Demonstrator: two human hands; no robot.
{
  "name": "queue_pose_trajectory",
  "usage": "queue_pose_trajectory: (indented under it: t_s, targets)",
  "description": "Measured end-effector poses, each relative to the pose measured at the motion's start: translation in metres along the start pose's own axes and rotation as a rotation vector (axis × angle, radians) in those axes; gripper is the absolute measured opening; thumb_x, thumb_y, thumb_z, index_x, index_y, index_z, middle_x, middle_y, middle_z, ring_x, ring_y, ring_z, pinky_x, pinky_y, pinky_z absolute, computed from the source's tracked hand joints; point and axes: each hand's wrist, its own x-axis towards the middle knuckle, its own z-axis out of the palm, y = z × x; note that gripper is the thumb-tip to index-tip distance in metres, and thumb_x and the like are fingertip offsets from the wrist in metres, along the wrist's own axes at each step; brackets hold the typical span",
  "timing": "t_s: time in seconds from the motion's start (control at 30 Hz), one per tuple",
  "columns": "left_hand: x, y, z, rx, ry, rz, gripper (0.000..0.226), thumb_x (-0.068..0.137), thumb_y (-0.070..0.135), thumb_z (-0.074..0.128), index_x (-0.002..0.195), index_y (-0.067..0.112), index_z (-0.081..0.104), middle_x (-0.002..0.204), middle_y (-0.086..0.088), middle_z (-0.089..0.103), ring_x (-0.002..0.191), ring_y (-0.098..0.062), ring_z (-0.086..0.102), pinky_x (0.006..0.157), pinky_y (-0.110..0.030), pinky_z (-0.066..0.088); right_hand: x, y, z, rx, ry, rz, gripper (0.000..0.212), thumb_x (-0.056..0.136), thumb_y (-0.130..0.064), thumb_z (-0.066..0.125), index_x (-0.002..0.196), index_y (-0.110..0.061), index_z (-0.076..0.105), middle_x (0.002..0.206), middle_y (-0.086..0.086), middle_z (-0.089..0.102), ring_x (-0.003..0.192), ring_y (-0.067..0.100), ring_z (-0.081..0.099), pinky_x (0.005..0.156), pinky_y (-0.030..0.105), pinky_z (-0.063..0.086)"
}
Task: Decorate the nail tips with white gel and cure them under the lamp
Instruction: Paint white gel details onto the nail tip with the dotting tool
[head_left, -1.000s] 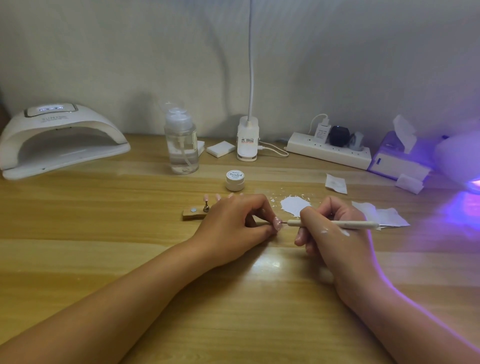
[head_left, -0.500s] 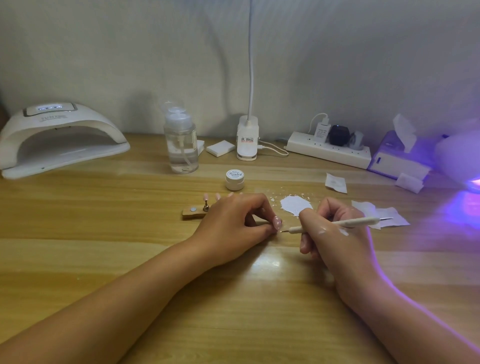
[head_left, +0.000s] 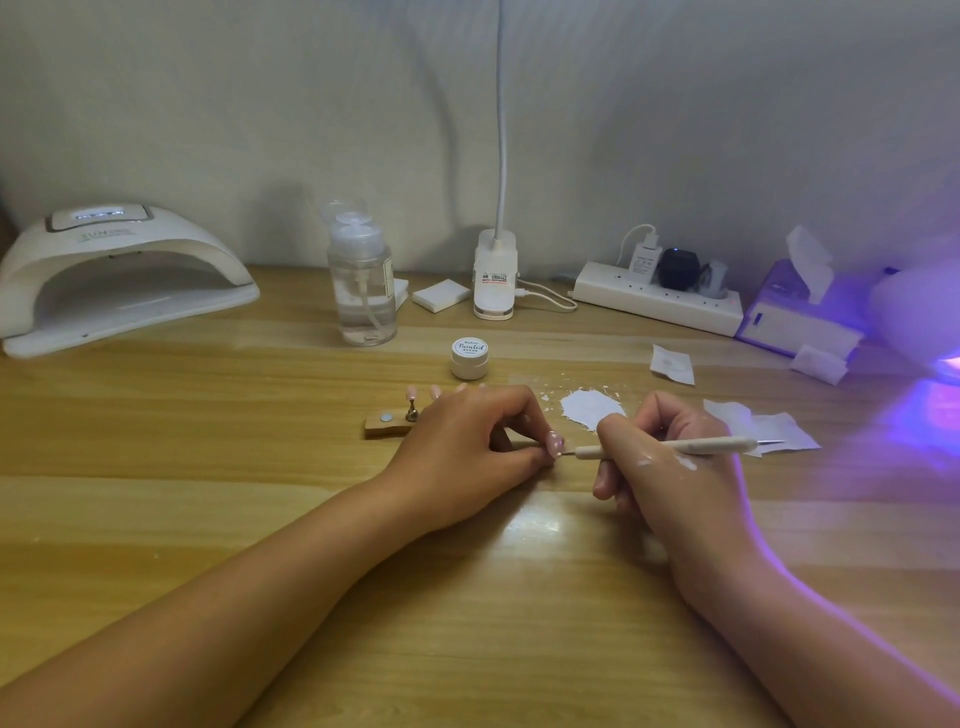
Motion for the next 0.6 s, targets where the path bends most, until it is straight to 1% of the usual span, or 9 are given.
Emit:
queue_pose_trajectory:
  t_s: [0.17,0.23,0.3,0.33,0.4,0.43,0.5,0.53,0.6]
  targets:
    - [0.0001,-0.0004,0.0002,0.0,0.005,0.005,0.023,0.081,0.019,0.075,0.075,0.036,0.061,0.088,0.022,0.073,0.054,0.005,0.055,0.054,-0.01,0.033,0.0001,0.0014,-0.0005,0.005,-0.001,-0.004,0.014,0.061,-0.024,0.058,0.049,-0.023,0.051,0.048,0.011,0.061,0.043,0.011,0.045,0.046,0.024,0.034]
    - [0.0002,-0.0004,0.0004,0.001,0.006,0.002,0.024,0.082,0.019,0.075,0.074,0.037,0.06,0.089,0.022,0.073,0.054,0.005,0.055,0.054,-0.01,0.033,0.0,0.0015,-0.0014,0.07,0.022,-0.017,0.016,0.063,-0.021,0.059,0.049,-0.023,0.05,0.047,0.01,0.06,0.039,0.01,0.046,0.041,0.019,0.036]
    - [-0.0001,-0.0005,0.001,-0.008,0.004,-0.008,0.023,0.082,0.02,0.075,0.075,0.037,0.06,0.091,0.024,0.073,0.056,0.004,0.057,0.056,-0.014,0.035,0.0007,0.0016,-0.0043,0.158,0.084,-0.063,0.021,0.071,-0.019,0.063,0.056,-0.024,0.05,0.049,0.008,0.062,0.039,0.01,0.049,0.039,0.017,0.038]
    - [-0.0003,-0.0005,0.0012,-0.012,0.005,-0.011,0.021,0.082,0.021,0.074,0.075,0.036,0.061,0.091,0.024,0.073,0.057,0.003,0.058,0.057,-0.016,0.036,0.0014,0.0019,-0.0058,0.177,0.121,-0.105,0.023,0.08,-0.019,0.066,0.064,-0.022,0.051,0.052,0.007,0.063,0.041,0.011,0.053,0.04,0.017,0.041]
    - [-0.0009,-0.0009,0.002,-0.017,0.008,-0.015,0.017,0.081,0.023,0.074,0.076,0.034,0.062,0.092,0.024,0.073,0.058,0.001,0.06,0.059,-0.017,0.039,0.0027,0.0031,-0.0078,0.125,0.179,-0.167,0.022,0.097,-0.025,0.062,0.08,-0.018,0.05,0.061,0.005,0.067,0.051,0.012,0.065,0.046,0.023,0.05]
    - [-0.0009,-0.0008,0.0023,-0.016,0.011,-0.014,0.016,0.081,0.022,0.074,0.076,0.033,0.063,0.092,0.023,0.073,0.059,0.001,0.06,0.059,-0.017,0.039,0.003,0.0036,-0.0083,0.054,0.191,-0.183,0.021,0.101,-0.031,0.057,0.085,-0.019,0.049,0.066,0.004,0.068,0.057,0.012,0.07,0.05,0.029,0.054]
    - [-0.0012,-0.0015,0.0023,0.0,0.016,-0.009,0.016,0.082,0.022,0.074,0.078,0.033,0.064,0.092,0.024,0.072,0.059,0.0,0.06,0.06,-0.016,0.038,0.003,0.0067,-0.008,-0.132,0.174,-0.209,0.022,0.101,-0.042,0.053,0.088,-0.026,0.045,0.077,0.001,0.07,0.066,0.009,0.074,0.059,0.043,0.059]
    - [-0.0015,-0.0017,0.0024,0.012,0.018,-0.004,0.016,0.082,0.021,0.074,0.078,0.033,0.064,0.091,0.026,0.072,0.06,0.0,0.06,0.061,-0.016,0.039,0.0025,0.0083,-0.0073,-0.218,0.153,-0.223,0.023,0.1,-0.045,0.052,0.087,-0.028,0.043,0.08,-0.002,0.069,0.069,0.009,0.074,0.064,0.047,0.059]
    - [-0.0027,-0.002,0.0025,0.028,0.029,0.009,0.015,0.082,0.021,0.075,0.079,0.032,0.065,0.087,0.03,0.069,0.061,-0.001,0.06,0.062,-0.014,0.041,0.0001,0.01,-0.0062,-0.347,0.11,-0.251,0.025,0.098,-0.049,0.05,0.089,-0.027,0.041,0.083,-0.007,0.066,0.075,0.015,0.073,0.069,0.049,0.058]
